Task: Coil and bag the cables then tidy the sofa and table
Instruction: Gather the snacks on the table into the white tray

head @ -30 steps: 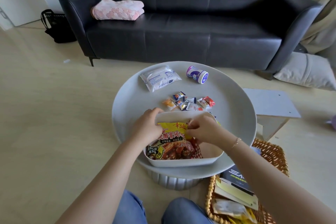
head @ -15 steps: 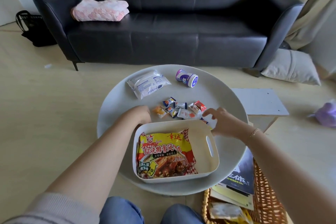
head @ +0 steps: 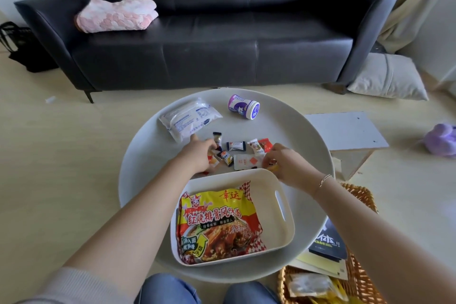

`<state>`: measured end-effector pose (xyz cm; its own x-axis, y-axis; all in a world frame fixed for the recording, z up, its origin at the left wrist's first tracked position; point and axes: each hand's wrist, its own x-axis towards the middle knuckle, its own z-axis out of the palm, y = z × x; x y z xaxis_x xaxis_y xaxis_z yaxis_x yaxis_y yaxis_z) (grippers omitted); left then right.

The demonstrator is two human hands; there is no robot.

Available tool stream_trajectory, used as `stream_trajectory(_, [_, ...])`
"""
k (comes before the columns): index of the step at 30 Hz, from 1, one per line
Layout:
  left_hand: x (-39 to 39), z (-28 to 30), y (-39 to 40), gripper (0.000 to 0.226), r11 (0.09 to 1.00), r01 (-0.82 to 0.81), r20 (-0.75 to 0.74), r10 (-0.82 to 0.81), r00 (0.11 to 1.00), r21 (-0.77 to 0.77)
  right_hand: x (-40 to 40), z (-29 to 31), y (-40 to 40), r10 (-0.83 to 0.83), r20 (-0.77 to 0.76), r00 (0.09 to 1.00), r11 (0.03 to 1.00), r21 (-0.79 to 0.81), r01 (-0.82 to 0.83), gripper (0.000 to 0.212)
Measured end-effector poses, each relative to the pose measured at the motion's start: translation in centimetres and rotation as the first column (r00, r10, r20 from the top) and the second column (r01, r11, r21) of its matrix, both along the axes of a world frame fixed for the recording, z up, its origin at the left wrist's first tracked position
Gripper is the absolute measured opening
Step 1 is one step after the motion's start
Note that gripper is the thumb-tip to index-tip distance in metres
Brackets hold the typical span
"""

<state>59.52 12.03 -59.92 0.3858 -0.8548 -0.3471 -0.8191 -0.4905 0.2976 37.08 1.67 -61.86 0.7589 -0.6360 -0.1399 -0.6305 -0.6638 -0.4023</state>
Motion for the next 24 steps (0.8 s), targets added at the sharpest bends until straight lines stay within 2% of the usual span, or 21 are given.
stream_trajectory(4, [0.0,-0.1,0.4,0.038,0.995,-0.045,-0.011,0.044,0.999,-0.088,-0.1,0.3,-0.1,-0.104,0.042,0.994,0.994,0.026,0.103,0.015])
stream_trajectory(8, [0.6,0.4,1.3,0.024,0.975,-0.135,-0.113,0.117,0.987,-0.175,-1.0,1.7,0.2,-0.233,0.209,0.95,0.969,0.128,0.209,0.016])
stream_trajectory(12, [0.2,3.0,1.8,0.013,0.943,-0.151,-0.198,0.094,0.976,-0.297,-2.3,4.9,0.9,-0.283,0.4,0.872,0.954,0.209,0.213,0.014])
stream_trajectory(14, [-0.6,4.9,2.1,0.013,0.924,-0.13,-0.198,0.06,0.978,-0.359,-3.0,7.3,1.7,-0.249,0.452,0.857,0.962,0.22,0.163,0.013])
stream_trajectory(16, [-1.5,6.6,2.3,0.013,0.912,-0.091,-0.167,0.025,0.986,-0.4,-3.6,9.4,2.8,-0.168,0.411,0.896,0.964,0.258,0.063,0.015])
stream_trajectory(18, [-3.0,8.3,2.8,0.011,0.927,-0.044,-0.189,-0.029,0.982,-0.372,-4.3,10.7,3.9,-0.049,0.266,0.963,0.944,0.326,-0.042,0.021])
stream_trajectory(20, [-4.6,9.4,3.1,0.009,0.952,0.007,-0.277,-0.097,0.956,-0.306,-4.5,10.8,4.4,0.076,0.097,0.992,0.937,0.334,-0.105,0.033])
stream_trajectory(22, [-6.5,9.7,3.3,0.013,0.964,0.031,-0.42,-0.145,0.896,-0.265,-5.0,10.7,4.2,0.069,0.052,0.996,0.951,0.297,-0.081,0.039])
stream_trajectory(24, [-8.2,8.9,3.5,0.019,0.974,0.052,-0.53,-0.166,0.831,-0.222,-5.6,10.8,3.8,-0.04,0.115,0.993,0.957,0.291,0.004,0.032])
